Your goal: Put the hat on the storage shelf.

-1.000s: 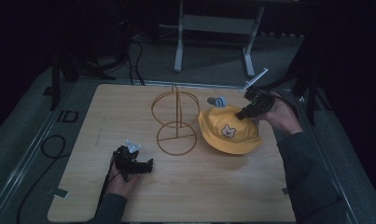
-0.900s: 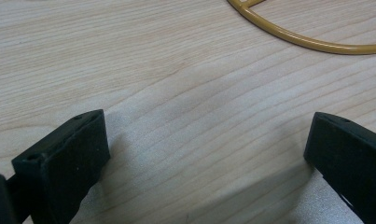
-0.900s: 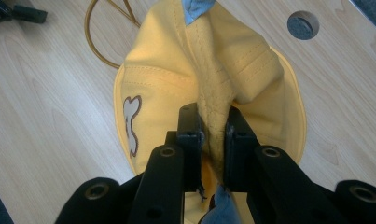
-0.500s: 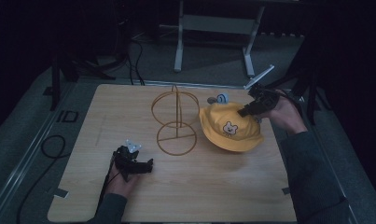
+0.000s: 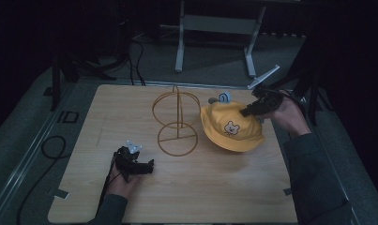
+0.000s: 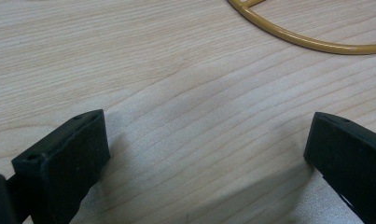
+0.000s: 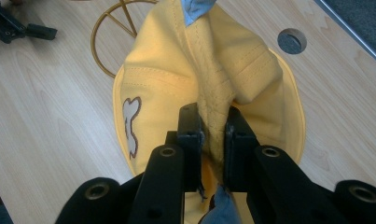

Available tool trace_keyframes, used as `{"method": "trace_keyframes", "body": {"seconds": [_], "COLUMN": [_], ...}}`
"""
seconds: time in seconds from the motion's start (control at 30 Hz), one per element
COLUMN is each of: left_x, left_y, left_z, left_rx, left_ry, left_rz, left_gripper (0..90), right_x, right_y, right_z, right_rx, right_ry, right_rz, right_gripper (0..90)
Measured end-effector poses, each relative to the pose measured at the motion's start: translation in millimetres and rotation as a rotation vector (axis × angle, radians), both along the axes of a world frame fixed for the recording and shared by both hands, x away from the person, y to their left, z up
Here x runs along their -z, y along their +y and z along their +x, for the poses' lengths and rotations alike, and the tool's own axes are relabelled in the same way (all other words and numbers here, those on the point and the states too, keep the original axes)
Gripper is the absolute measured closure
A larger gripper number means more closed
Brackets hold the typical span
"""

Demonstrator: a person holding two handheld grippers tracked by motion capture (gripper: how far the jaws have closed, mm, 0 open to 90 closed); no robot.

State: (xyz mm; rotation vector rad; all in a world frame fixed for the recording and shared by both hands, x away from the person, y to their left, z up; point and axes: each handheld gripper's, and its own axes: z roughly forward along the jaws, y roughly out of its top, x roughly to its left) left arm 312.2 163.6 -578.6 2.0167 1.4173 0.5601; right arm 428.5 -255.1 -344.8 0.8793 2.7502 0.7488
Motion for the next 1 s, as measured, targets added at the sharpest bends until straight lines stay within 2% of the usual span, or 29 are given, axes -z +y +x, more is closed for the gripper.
{"method": "trace_keyframes", "body": {"seconds": [1.0], "left_x": [0.0], "left_y": [0.0], "left_z": [0.0], "left_rx": [0.0], "left_ry": [0.001], "left_rz": [0.0], "left_gripper": [0.0], "right_x": [-18.1], "right_y": [-18.8], "right_z": [-4.0], "right_rx": [0.017], "right_ry": [-0.051], "right_rz": [0.088], "right_gripper": [80.2]}}
